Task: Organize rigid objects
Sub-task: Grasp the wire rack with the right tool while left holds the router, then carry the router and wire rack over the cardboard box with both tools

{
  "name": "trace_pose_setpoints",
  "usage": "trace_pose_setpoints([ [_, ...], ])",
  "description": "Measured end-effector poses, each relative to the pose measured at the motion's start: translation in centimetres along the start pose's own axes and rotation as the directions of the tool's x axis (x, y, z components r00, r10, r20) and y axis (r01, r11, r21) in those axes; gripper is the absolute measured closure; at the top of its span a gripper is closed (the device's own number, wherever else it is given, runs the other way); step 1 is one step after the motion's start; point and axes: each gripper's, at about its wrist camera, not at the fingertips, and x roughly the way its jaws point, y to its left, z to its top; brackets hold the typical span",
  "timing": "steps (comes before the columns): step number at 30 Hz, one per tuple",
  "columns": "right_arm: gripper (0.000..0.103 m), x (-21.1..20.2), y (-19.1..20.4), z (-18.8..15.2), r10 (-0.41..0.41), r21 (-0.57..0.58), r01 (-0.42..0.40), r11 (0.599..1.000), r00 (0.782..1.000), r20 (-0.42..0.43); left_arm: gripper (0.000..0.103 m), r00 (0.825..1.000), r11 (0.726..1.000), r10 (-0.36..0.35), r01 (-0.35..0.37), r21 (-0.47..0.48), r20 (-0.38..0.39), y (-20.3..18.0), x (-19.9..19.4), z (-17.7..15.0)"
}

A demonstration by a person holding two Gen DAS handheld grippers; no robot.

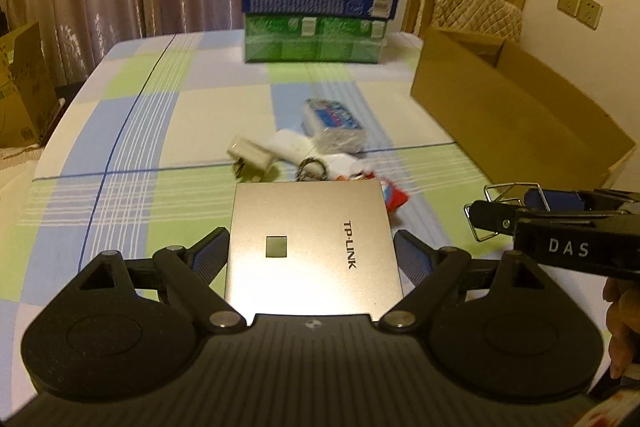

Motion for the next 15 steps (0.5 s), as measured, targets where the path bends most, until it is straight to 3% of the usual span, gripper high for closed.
trace_pose_setpoints([
  [15,0.038,-7.4,-3.7,2.1,-0.024,0.06,0.018,0.998,0.995,0.098,0.018,0.999,0.999,-0.01,0.007,0.05,0.047,-5.3,-4.8,1.3],
])
